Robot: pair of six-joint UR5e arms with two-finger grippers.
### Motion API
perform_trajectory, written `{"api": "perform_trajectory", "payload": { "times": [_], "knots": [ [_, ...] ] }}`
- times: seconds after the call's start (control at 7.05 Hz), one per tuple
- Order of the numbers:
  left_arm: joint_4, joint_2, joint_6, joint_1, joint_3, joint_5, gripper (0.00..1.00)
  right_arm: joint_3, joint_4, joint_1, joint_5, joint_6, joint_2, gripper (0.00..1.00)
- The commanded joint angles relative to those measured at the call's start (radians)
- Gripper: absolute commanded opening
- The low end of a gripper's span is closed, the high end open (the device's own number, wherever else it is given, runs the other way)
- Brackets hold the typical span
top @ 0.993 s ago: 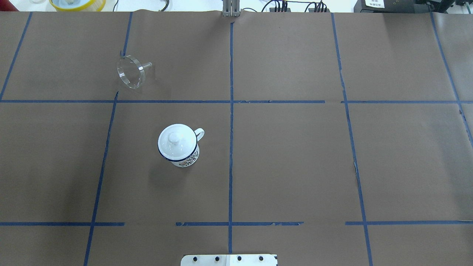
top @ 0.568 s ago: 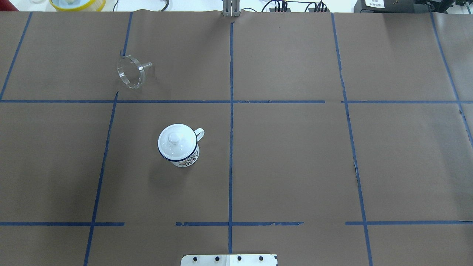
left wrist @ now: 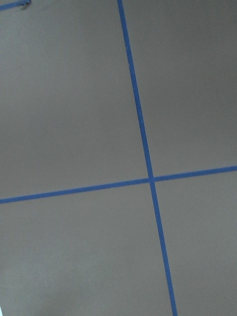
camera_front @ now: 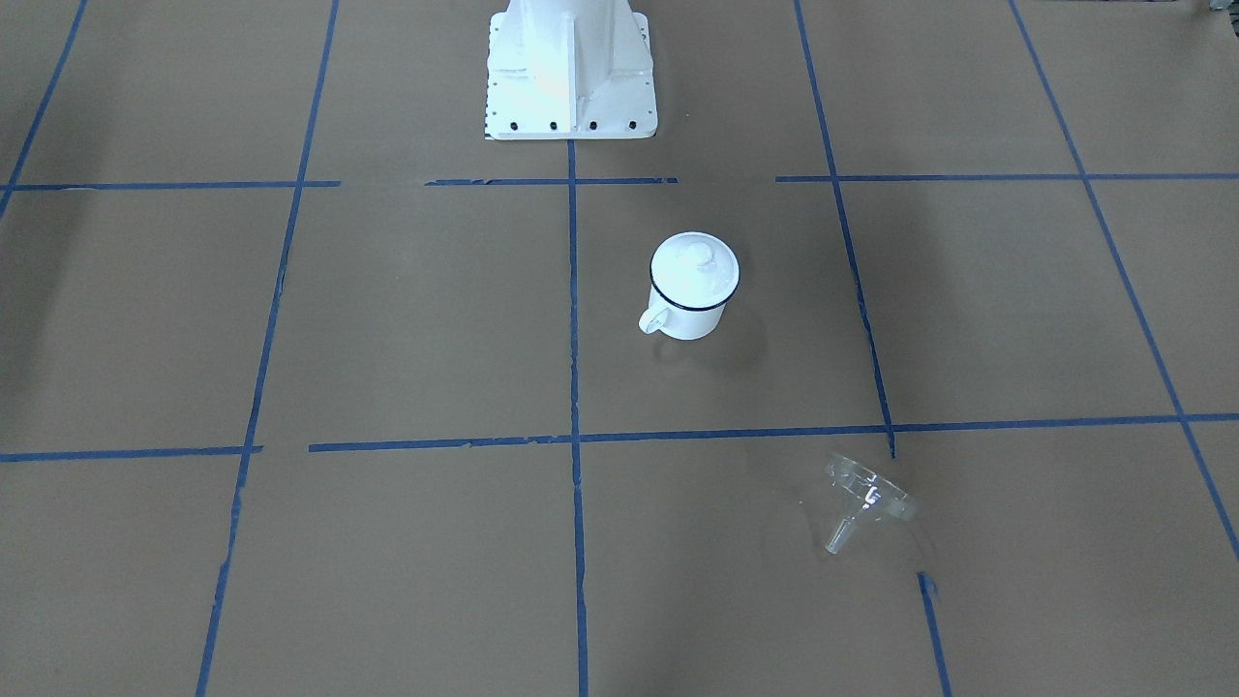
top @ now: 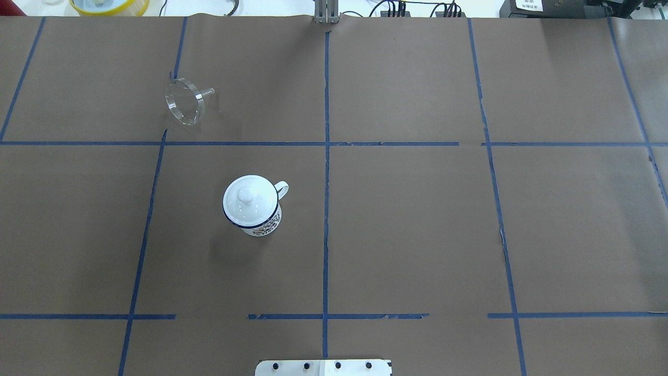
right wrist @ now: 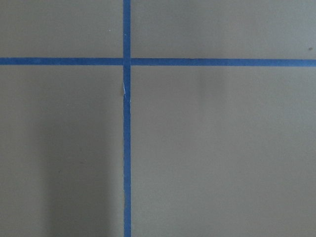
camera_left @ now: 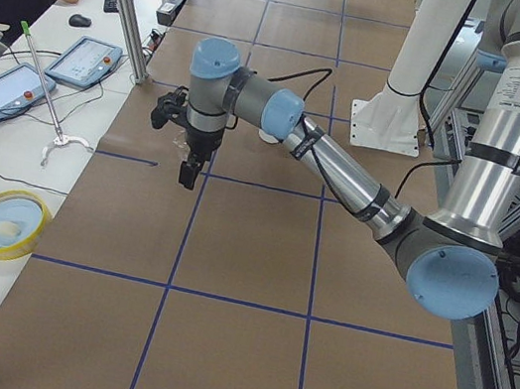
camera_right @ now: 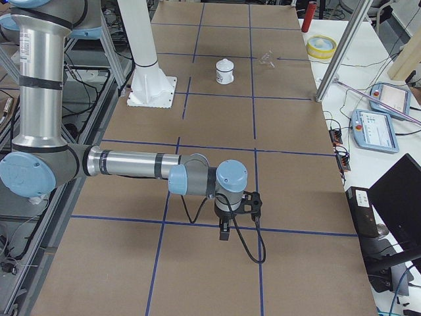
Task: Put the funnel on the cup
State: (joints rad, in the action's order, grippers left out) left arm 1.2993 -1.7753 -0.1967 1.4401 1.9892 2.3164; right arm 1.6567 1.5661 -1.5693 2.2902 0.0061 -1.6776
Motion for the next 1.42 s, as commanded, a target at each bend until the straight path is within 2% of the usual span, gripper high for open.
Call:
{"api": "perform_trajectory", "payload": {
  "times": [0.0,0.28,0.57,0.71,0.99,1.14,1.28],
  "knots": [
    [-0.012,-0.122,-0.256,-0.171,0.049,0.012,1.00,0.000,0.000,0.000,0.000,0.000,-0.001,1.00],
    [-0.006,-0.225,-0.455,-0.327,0.059,-0.005,1.00,0.000,0.000,0.000,0.000,0.000,-0.001,1.00],
    [-0.006,-0.317,-0.524,-0.496,0.046,-0.121,1.00,0.000,0.000,0.000,0.000,0.000,-0.001,1.00],
    [-0.005,-0.354,-0.620,-0.583,0.030,-0.152,1.00,0.000,0.000,0.000,0.000,0.000,-0.001,1.00],
    [0.021,-0.366,-0.639,-0.625,0.016,-0.181,1.00,0.000,0.000,0.000,0.000,0.000,-0.001,1.00],
    [0.078,-0.366,-0.708,-0.688,-0.025,-0.192,1.00,0.000,0.000,0.000,0.000,0.000,-0.001,1.00],
    [0.125,-0.371,-0.781,-0.734,-0.042,-0.286,1.00,0.000,0.000,0.000,0.000,0.000,-0.001,1.00]
  ]
}}
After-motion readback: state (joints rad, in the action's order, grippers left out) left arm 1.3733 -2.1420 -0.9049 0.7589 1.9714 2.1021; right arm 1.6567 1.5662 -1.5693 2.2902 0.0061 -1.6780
